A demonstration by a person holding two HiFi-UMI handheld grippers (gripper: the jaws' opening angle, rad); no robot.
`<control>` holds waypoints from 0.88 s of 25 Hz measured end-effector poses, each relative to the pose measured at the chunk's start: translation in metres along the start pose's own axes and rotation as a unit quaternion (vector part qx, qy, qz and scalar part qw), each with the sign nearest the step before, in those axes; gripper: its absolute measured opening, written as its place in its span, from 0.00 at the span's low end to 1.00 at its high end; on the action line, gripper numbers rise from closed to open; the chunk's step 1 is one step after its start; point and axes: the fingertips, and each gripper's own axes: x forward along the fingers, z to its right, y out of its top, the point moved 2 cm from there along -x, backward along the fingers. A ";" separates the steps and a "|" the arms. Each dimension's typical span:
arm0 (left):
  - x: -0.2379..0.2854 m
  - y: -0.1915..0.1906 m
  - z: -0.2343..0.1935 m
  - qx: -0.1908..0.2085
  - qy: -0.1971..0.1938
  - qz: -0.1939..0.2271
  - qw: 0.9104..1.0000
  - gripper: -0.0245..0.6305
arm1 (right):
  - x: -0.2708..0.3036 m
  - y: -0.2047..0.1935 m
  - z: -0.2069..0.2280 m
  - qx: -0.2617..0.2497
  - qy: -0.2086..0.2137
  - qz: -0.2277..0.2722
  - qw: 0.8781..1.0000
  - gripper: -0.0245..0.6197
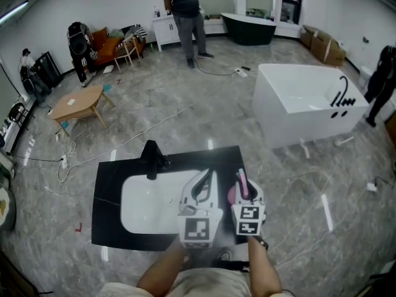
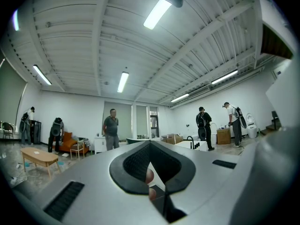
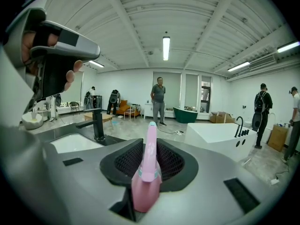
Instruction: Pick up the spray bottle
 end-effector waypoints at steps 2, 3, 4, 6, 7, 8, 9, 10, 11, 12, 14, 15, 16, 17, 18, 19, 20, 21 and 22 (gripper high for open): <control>-0.001 0.000 0.000 0.001 0.000 0.000 1.000 0.04 | 0.000 0.000 0.000 0.001 0.000 0.000 1.000 0.18; -0.001 0.000 0.000 0.003 -0.001 0.000 1.000 0.04 | 0.000 0.000 -0.001 0.001 0.000 0.000 1.000 0.18; -0.002 0.001 0.000 0.004 -0.001 0.001 1.000 0.04 | -0.001 0.000 -0.001 0.002 -0.001 0.000 1.000 0.18; -0.003 0.003 -0.001 0.002 -0.001 0.004 1.000 0.04 | -0.002 0.002 -0.002 0.002 -0.002 0.003 1.000 0.18; -0.004 0.003 -0.002 0.001 0.000 0.005 1.000 0.04 | -0.003 0.003 -0.002 0.003 -0.002 0.005 1.000 0.18; -0.005 0.004 -0.002 0.000 0.001 0.006 1.000 0.04 | -0.005 0.004 -0.002 0.003 -0.003 0.008 1.000 0.18; -0.006 0.004 -0.002 0.001 0.001 0.007 1.000 0.04 | -0.006 0.006 -0.002 0.003 -0.003 0.011 1.000 0.18; -0.006 0.003 -0.003 0.003 0.001 0.006 1.000 0.04 | -0.008 0.009 -0.002 0.003 -0.003 0.013 1.000 0.18; -0.007 0.003 -0.003 0.004 0.001 0.006 1.000 0.04 | -0.010 0.012 -0.001 0.002 -0.004 0.016 1.000 0.18; -0.008 0.003 -0.003 0.003 0.001 0.005 1.000 0.04 | -0.013 0.017 -0.001 0.002 -0.004 0.020 1.000 0.18; -0.009 0.005 -0.004 -0.001 0.002 0.007 1.000 0.04 | -0.019 0.027 -0.001 0.001 -0.006 0.033 0.999 0.18; -0.010 0.005 -0.005 -0.002 0.002 0.009 1.000 0.04 | -0.022 0.033 -0.001 0.002 -0.008 0.041 0.999 0.18; -0.011 0.006 -0.005 -0.001 0.001 0.009 1.000 0.04 | -0.026 0.039 -0.001 0.003 -0.009 0.051 0.999 0.18; -0.011 0.005 -0.006 0.000 0.000 0.009 1.000 0.04 | -0.030 0.046 -0.001 0.003 -0.011 0.060 0.998 0.18; -0.012 0.005 -0.006 0.001 -0.002 0.008 1.000 0.04 | -0.034 0.054 -0.001 0.001 -0.012 0.069 0.998 0.17; -0.012 0.006 -0.006 0.001 -0.003 0.009 1.000 0.04 | -0.038 0.062 -0.001 0.000 -0.014 0.078 0.997 0.17; -0.013 0.007 -0.006 0.000 -0.004 0.010 1.000 0.04 | -0.043 0.070 -0.001 -0.003 -0.016 0.086 0.996 0.17; -0.013 0.007 -0.006 -0.002 -0.004 0.012 1.000 0.04 | -0.047 0.077 -0.002 -0.005 -0.017 0.094 0.995 0.17; -0.014 0.008 -0.006 -0.004 -0.005 0.014 1.000 0.04 | -0.052 0.084 -0.002 -0.007 -0.019 0.102 0.995 0.17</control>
